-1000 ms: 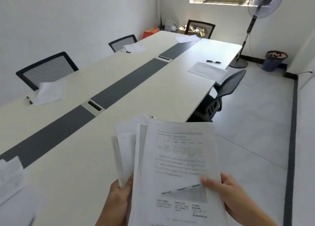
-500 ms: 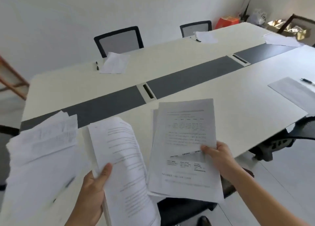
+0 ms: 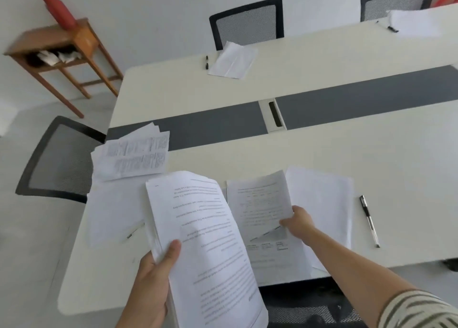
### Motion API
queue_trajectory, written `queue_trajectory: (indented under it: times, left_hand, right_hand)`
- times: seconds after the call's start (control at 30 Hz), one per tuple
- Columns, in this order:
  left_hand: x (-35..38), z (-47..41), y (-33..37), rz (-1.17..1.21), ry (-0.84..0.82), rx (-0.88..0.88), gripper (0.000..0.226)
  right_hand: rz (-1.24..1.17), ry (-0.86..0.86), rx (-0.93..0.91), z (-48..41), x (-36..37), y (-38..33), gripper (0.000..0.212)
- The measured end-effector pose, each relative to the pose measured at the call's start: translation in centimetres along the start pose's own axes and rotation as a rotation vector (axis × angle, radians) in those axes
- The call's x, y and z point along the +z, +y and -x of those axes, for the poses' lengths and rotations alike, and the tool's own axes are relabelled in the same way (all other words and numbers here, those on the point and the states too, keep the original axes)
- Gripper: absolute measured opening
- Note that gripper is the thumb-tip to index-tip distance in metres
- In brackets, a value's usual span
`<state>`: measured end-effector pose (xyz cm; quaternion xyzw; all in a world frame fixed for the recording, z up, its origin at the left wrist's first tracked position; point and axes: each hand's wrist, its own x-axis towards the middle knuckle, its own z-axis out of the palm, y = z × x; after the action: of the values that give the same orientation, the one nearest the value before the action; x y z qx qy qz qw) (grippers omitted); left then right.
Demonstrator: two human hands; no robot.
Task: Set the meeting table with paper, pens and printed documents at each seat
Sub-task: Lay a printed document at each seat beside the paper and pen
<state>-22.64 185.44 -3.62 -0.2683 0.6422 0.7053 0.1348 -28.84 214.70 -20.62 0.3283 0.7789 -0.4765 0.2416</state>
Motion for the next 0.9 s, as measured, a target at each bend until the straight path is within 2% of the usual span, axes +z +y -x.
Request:
queue_trajectory:
  times: [0.13,0.2,0.27,0.33,0.47,0.53,0.67,0.77,0.9]
  left_hand:
    - [1.7,-0.1,0.5,-0.002,-0.087,-0.051,0.038]
    - [3.0,-0.3,0.9,-0.024,-0.168,-0.067,0.027]
    - [4.4,-0.4,1.3,-0.033,-0.276,-0.088,0.021]
    - [5.8,-0.4,1.7,-0.039,-0.399,-0.104,0.027]
    - [9.1,-0.3,1.8,-0.071,-0.571,-0.139,0.038]
    - [11.2,0.3,1.7,-0.11,-0.657,-0.15,0.04]
    - [15.4,2.2,0.5,-0.217,-0.732,-0.166,0.049]
    - [18.4,4.9,-0.7,-0.27,-0.796,-0.186,0.056]
    - [22.9,10.3,-2.9,-0.316,-0.918,-0.152,0.036]
  right_hand:
    - [0.111,0.043,-0.005,1.0,-1.5,1.1,0.051]
    - [0.07,0.095,-0.045,2.4,-2.6,1.6,0.051]
    - [-0.191,0.079,-0.056,5.0,-3.8,1.7,0.044]
    - [-0.475,-0.057,-0.047,8.5,-4.7,1.8,0.039]
    - [-0.819,-0.287,-0.069,14.7,-4.8,3.7,0.045]
    - [-0.969,-0.203,-0.061,17.4,-5.1,4.6,0.04]
    - [-1.118,0.176,-0.072,22.0,-8.1,7.7,0.038]
    - [-1.211,0.296,-0.109,25.3,-11.1,11.0,0.022]
    - [-1.285,0.437,-0.122,28.9,-14.4,16.1,0.02]
